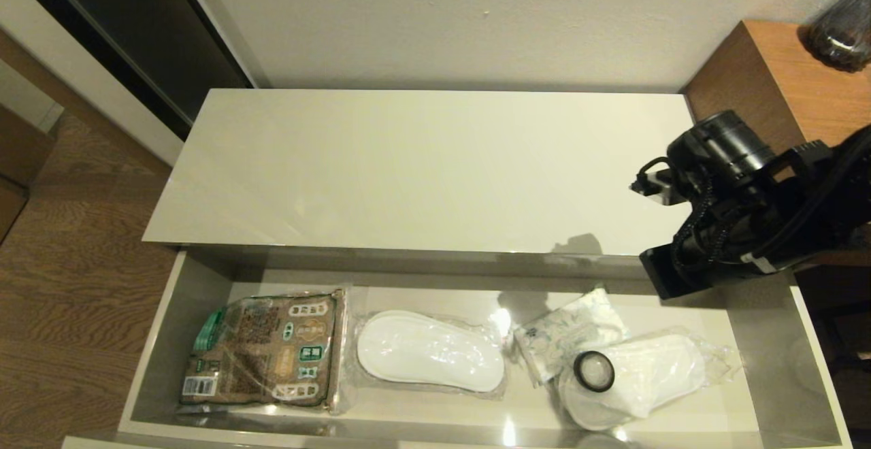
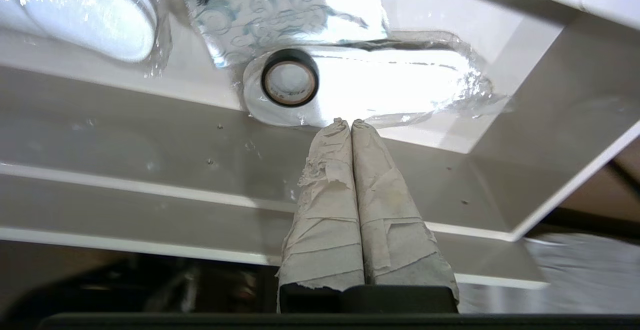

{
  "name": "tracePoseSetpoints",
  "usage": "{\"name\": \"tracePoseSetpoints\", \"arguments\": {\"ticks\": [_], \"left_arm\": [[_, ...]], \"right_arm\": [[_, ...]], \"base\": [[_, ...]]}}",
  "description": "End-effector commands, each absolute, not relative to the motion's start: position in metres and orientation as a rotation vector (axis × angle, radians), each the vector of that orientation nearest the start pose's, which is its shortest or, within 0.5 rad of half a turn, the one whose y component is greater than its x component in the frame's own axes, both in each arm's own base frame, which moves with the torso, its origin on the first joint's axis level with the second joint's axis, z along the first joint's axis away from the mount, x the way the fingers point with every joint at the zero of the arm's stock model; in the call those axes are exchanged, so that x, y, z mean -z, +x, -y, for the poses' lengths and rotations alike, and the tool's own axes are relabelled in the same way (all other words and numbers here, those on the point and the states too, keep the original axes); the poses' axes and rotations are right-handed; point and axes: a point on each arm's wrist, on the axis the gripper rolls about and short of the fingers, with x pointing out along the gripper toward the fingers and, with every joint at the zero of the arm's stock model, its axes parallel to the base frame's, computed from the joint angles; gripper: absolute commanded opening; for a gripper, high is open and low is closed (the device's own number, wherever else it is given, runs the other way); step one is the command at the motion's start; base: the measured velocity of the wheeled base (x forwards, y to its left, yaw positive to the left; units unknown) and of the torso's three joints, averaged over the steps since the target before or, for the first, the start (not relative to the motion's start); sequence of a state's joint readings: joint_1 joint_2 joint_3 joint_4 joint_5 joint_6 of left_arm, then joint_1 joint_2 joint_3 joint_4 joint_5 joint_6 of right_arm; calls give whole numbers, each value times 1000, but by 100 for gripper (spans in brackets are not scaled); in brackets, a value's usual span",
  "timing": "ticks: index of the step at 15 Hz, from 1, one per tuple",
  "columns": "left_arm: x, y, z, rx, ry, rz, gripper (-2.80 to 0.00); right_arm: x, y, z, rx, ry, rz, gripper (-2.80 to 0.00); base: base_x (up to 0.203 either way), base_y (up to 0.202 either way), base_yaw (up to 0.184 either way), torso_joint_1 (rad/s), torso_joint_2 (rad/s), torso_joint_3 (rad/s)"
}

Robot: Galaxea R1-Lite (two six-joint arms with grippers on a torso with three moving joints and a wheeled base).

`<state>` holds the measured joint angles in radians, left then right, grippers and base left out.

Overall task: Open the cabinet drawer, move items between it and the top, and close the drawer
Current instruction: Take out the adhesive tape from the drawer

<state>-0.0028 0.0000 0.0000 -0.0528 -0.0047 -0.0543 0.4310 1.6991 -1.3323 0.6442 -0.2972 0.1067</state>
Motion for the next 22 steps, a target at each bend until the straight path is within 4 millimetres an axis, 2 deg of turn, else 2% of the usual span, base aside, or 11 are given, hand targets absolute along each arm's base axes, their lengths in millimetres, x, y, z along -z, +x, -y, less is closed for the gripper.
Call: {"name": "tracePoseSetpoints", "arguments": {"ticks": [1,4,6,8,10,12,16,20,21,22], "left_arm": [[-81,-23,0,9,-55,50,-280],[-81,-23,0,9,-55,50,-280],[-81,-23,0,9,-55,51,-280],[-81,-23,0,9,-55,52,-280],[-81,-23,0,9,-55,52,-280],[-81,-23,0,9,-55,50,-280],[-81,-23,0,9,-55,50,-280],[-81,-23,0,9,-55,51,-280],[-81,-23,0,9,-55,51,-280],[-81,-23,0,9,-55,52,-280]], "right_arm": [[-225,255,-141,-89,-357,-1024,-280],[-238,250,-158,0,-321,-1081,-280],[-239,245,-157,32,-342,-1136,-280],[-224,236,-160,44,-373,-1196,-280],[-218,232,-161,112,-277,-1211,-280],[-208,226,-160,114,-278,-1231,-280],[-177,220,-180,50,-254,-1176,-280],[-154,221,-187,140,-173,-1200,-280],[-148,224,-190,137,-157,-1182,0],[-141,227,-193,131,-141,-1162,0]], "base": [[0,0,0,0,0,0],[0,0,0,0,0,0],[0,0,0,0,0,0],[0,0,0,0,0,0],[0,0,0,0,0,0],[0,0,0,0,0,0],[0,0,0,0,0,0],[0,0,0,0,0,0],[0,0,0,0,0,0],[0,0,0,0,0,0]]}}
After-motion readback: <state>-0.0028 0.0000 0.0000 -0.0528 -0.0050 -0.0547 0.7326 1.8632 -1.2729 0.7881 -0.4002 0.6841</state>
